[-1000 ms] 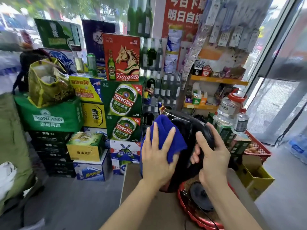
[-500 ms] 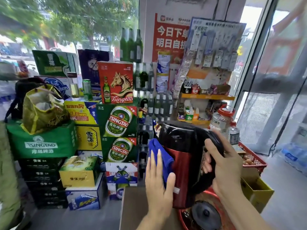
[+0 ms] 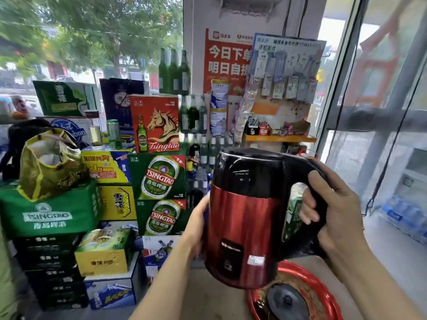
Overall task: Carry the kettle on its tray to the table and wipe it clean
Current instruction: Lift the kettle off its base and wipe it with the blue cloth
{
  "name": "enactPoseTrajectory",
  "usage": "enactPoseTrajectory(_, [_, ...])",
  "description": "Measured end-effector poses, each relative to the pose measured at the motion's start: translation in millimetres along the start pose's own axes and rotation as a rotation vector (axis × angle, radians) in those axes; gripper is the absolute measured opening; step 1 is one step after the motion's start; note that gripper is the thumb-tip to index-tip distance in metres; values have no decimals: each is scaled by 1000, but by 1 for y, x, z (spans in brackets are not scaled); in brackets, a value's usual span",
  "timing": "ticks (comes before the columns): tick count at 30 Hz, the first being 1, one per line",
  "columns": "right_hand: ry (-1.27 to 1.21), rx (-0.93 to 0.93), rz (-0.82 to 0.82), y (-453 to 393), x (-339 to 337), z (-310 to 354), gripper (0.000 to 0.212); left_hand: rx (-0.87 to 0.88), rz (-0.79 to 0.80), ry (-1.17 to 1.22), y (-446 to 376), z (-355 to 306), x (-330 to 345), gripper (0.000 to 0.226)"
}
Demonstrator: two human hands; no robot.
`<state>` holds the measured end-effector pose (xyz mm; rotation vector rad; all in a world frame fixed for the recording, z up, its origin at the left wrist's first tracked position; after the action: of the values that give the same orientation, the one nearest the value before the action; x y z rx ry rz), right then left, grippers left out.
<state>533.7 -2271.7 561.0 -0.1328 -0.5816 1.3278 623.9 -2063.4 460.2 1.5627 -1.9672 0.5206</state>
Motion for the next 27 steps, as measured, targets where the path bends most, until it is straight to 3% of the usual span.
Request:
enactPoseTrajectory(4, [2,66,-7,-9,-1,0,32,-152,-56,305,-5,82,-55,43])
enactPoseTrajectory(7, [-82,94,-68,-13,4,-10,20,-275,-146,427,-15,117,-72,90])
enactPoseTrajectory(9, [-96,68,-158,-15,11,-16,17,-350,-62,545,10,98,-33,85])
enactPoseTrajectory(11, [-85,14,-257,-16,16,-22,24,-273,-76,786,33,87,6,75])
enactPoseTrajectory(12, [-85,-18,-298,-17,17,-26,27,-234,-171,844,34,88,12,68])
enactPoseTrajectory(15, [-72,-88,-387,-16,18,-33,35,-41,-414,859,31,84,5,46])
enactPoseTrajectory(17, [-55,-110,-398,-14,15,-35,35,117,-426,848,32,73,-3,50])
enactPoseTrajectory(20, [-48,-100,-392,-12,13,-36,35,297,-373,636,45,74,-7,61])
enactPoseTrajectory(21, [-61,-89,-384,-11,14,-36,36,365,-408,464,52,77,-8,71])
enactPoseTrajectory(22, [-74,-81,-370,-10,15,-35,36,473,-448,250,60,77,-5,77])
enactPoseTrajectory(25, [-60,-70,-283,-4,21,-28,35,895,-497,-610,67,70,4,52])
enactPoseTrajectory(27, [-20,-93,-198,2,29,-20,36,1018,-516,-966,61,61,8,50])
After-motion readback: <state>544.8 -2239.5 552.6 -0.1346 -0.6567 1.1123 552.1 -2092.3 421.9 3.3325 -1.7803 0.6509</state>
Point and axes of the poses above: each hand's wrist, its own y-axis away from the middle knuckle, its own x-axis out of the palm, z = x × y, the point moved 3 cm from there along -y, towards the middle knuckle, and after that the axes turned 6 degrees about y, right-handed, at the moved point
